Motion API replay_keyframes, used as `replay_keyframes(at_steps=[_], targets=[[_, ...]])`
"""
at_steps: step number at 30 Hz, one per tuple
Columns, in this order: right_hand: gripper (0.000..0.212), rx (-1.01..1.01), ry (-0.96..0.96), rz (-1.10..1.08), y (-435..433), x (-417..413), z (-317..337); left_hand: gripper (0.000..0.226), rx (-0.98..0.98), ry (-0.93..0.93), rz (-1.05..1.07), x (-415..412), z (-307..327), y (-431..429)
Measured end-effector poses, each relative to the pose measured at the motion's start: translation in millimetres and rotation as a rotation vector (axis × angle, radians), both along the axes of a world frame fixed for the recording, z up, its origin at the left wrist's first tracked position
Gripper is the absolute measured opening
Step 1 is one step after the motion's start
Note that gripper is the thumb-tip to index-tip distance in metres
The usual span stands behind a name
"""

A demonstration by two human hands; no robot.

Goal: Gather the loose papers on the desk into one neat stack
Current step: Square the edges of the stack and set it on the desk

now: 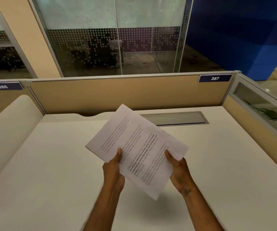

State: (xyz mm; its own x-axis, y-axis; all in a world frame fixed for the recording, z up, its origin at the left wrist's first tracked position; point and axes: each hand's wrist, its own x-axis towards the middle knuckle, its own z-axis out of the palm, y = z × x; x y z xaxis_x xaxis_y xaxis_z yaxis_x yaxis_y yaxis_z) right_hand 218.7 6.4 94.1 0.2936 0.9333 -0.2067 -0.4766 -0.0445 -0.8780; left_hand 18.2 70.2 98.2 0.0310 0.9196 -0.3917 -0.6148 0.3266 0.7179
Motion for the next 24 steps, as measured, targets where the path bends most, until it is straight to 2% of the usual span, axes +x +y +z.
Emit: replay_keyframes(at_steps=[4, 7, 10, 11, 14, 19, 24], targets=[[0.024, -0.053, -0.067, -0.011, 1.8, 27.0, 10.0, 0.032, 0.092, 0.003, -0.193, -43.5, 1.2, 14.0], [0.024, -0.042, -0.150, 0.098, 3.6, 45.0, 18.5, 0.032, 0.235, 0.166, -0.403, -87.7, 11.6, 43.2], [0.023, -0.035, -0.259, 0.185, 11.2, 48.6, 23.8, 0.070, 0.322, 0.509, -0.658, -90.7, 19.6, 61.9], [0.024, -0.035, -0.294, 0.203, 14.1, 47.8, 24.5, 0.073, 0.329, 0.569, -0.671, -85.7, 19.8, 64.6], [0.025, -0.020, -0.441, 0.221, 21.1, 47.1, 23.9, 0.067, 0.374, 0.623, -0.534, -68.4, 15.4, 64.5], [0.032, 0.035, -0.526, 0.142, 20.1, 51.9, 20.1, 0.027, 0.380, 0.616, -0.285, -54.0, -10.7, 43.4], [0.042, -0.014, -0.501, 0.131, 10.1, 53.8, -7.4, 0.039, 0.268, 0.580, -0.245, -50.4, -46.9, 16.6]])
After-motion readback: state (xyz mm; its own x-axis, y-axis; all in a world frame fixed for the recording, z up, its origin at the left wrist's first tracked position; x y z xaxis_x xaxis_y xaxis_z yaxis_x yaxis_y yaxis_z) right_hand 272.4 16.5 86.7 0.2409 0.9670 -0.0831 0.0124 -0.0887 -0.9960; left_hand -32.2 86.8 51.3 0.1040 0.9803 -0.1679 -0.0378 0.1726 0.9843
